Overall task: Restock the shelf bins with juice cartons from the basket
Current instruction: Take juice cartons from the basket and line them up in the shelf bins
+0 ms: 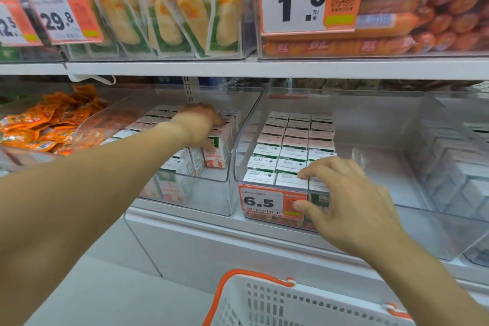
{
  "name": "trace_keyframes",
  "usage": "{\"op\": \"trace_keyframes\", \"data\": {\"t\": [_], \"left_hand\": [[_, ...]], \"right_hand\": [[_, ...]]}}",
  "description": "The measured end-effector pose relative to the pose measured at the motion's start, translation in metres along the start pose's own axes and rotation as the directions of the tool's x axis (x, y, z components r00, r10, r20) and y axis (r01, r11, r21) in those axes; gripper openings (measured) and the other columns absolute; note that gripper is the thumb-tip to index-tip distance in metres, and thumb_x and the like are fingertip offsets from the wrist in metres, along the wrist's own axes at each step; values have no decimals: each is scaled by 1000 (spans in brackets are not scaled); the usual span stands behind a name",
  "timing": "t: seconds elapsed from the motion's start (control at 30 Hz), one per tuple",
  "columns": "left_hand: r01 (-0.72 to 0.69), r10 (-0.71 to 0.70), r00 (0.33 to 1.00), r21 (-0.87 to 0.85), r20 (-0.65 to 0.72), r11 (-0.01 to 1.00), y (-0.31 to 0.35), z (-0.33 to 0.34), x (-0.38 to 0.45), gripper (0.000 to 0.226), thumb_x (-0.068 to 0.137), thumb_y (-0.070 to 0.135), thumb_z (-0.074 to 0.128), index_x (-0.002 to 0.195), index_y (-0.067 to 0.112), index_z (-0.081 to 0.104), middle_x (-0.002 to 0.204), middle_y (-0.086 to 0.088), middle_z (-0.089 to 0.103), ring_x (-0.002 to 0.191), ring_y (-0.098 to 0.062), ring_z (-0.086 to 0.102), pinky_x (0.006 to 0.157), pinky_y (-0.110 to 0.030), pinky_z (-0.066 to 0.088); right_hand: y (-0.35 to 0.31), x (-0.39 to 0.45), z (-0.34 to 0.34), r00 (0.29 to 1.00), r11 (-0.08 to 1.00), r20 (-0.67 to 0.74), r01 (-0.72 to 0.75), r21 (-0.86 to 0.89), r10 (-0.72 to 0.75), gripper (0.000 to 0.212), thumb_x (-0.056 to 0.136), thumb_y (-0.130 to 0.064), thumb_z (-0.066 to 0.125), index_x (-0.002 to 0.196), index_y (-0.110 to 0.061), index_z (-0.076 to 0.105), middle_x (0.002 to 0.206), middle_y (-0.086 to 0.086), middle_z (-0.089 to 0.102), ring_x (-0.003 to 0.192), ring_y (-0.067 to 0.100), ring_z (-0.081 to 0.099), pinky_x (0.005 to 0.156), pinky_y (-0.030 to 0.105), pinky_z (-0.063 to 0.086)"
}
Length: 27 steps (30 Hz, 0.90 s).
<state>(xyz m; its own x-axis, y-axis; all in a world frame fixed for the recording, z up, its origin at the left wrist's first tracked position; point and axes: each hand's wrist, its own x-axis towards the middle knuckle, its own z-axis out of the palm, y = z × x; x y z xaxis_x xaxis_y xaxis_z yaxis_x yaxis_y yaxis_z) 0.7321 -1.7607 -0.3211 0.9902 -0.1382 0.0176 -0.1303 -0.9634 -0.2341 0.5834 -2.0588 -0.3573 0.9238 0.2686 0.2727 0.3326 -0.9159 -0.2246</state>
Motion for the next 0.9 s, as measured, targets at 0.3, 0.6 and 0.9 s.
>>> {"op": "trace_keyframes", "data": {"t": [0.3, 0.6, 0.9], "left_hand": [[1, -101, 942, -298, -319, 955, 9, -6, -60, 54, 82, 31, 74, 131, 17, 57, 125, -7, 62, 116, -28, 54, 101, -41, 44], [-255, 15, 945, -707, -327, 660, 83, -14, -182, 5, 88, 14, 67, 83, 15, 68, 73, 2, 67, 65, -12, 59, 60, -16, 47], [-30, 334, 926, -850, 174, 525, 193, 143, -237, 4, 89, 21, 68, 87, 18, 70, 86, 4, 70, 76, -10, 63, 78, -31, 55]], "right_hand": [[2, -10, -2, 1000, 995, -18, 27, 91, -25, 50, 83, -58, 66, 127, -42, 50, 134, -21, 44, 128, 7, 38, 95, 32, 37], [6, -54, -42, 873, 825, -486, 242, 511, 45, 15, 78, -1, 74, 79, -14, 68, 74, -5, 65, 66, 12, 59, 63, 12, 44], [48, -133, 55, 948, 869, 317, -133, 477, -29, 11, 81, -23, 80, 80, -21, 70, 73, -5, 70, 65, 6, 64, 65, 14, 47]]}}
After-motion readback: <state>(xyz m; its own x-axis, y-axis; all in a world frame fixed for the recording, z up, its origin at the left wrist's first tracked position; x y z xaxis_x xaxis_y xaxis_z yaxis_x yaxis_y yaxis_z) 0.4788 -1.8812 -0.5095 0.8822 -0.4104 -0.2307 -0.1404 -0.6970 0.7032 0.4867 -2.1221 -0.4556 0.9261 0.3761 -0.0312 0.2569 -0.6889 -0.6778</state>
